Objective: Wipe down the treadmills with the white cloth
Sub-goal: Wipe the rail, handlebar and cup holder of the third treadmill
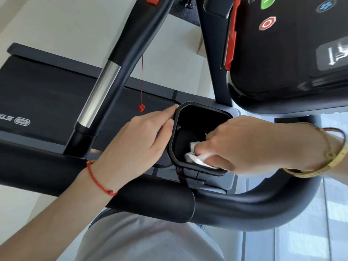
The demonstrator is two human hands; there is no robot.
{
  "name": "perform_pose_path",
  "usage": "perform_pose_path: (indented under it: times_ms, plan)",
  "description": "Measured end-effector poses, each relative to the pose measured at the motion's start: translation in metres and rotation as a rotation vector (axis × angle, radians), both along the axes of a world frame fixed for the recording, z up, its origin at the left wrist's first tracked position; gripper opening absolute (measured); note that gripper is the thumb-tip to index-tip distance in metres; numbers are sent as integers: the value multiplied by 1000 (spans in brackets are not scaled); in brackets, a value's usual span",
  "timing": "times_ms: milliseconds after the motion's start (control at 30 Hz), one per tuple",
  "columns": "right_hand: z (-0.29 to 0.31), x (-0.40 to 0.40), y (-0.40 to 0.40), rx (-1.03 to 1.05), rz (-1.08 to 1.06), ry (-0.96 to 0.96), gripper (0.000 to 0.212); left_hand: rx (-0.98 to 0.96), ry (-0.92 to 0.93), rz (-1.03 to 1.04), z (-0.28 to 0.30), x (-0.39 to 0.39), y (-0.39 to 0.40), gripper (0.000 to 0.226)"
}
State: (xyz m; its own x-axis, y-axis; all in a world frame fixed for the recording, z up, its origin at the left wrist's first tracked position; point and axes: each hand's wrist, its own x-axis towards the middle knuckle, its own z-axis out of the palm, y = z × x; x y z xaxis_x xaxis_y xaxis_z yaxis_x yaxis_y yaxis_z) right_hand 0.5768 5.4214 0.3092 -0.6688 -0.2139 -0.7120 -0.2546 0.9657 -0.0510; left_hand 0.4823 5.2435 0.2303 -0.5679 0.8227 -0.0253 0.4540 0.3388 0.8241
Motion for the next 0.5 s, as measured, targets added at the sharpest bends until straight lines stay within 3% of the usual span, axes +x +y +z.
perform_pose_path:
  times_ms: [167, 300, 433, 500]
  plan:
    - [8, 16, 2, -31, -3, 58, 9, -10, 4, 11, 0, 2, 1, 45]
    - [12, 22, 12, -23, 159, 353, 45, 2, -26, 22, -1, 2, 0, 45]
    - [-14, -7, 17, -32, 509, 584, 33, 2, -37, 26, 0, 5, 1, 50]
    - [-28, -22, 17, -13, 642, 534, 25, 2, -42, 24, 1, 6, 1, 51]
